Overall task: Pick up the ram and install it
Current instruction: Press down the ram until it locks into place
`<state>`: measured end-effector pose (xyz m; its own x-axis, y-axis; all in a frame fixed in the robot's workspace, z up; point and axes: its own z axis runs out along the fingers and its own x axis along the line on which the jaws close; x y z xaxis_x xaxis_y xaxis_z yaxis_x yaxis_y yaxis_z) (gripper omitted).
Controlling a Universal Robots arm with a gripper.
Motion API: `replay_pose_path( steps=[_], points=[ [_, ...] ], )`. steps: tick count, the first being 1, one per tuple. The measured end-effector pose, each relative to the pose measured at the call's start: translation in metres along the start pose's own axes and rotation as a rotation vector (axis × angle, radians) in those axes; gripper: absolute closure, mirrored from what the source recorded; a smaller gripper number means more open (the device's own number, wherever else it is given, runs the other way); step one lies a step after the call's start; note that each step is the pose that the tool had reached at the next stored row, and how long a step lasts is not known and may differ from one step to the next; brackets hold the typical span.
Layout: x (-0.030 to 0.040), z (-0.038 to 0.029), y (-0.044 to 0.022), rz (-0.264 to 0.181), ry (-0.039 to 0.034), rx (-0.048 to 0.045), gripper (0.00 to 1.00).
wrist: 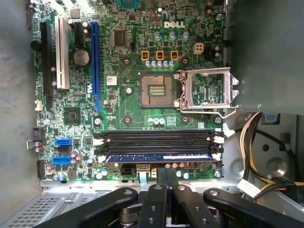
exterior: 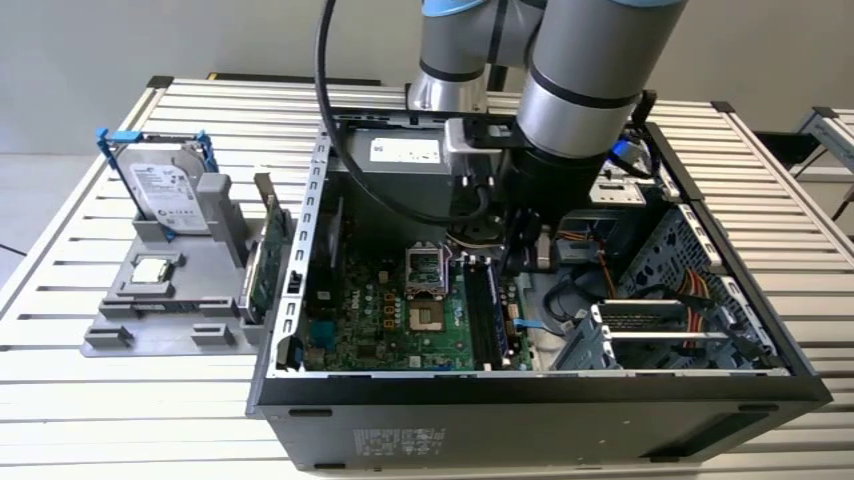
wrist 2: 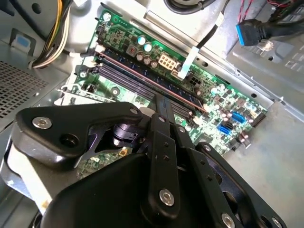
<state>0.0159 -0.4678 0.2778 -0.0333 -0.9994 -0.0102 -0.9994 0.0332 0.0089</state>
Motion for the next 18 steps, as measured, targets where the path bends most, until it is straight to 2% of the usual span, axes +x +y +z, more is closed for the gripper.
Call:
replay_pose_path(
  steps=[18],
  points=[
    [-0.0003,-0.0317,0.0003,0.0,0.0,0.0,1.0]
  ],
)
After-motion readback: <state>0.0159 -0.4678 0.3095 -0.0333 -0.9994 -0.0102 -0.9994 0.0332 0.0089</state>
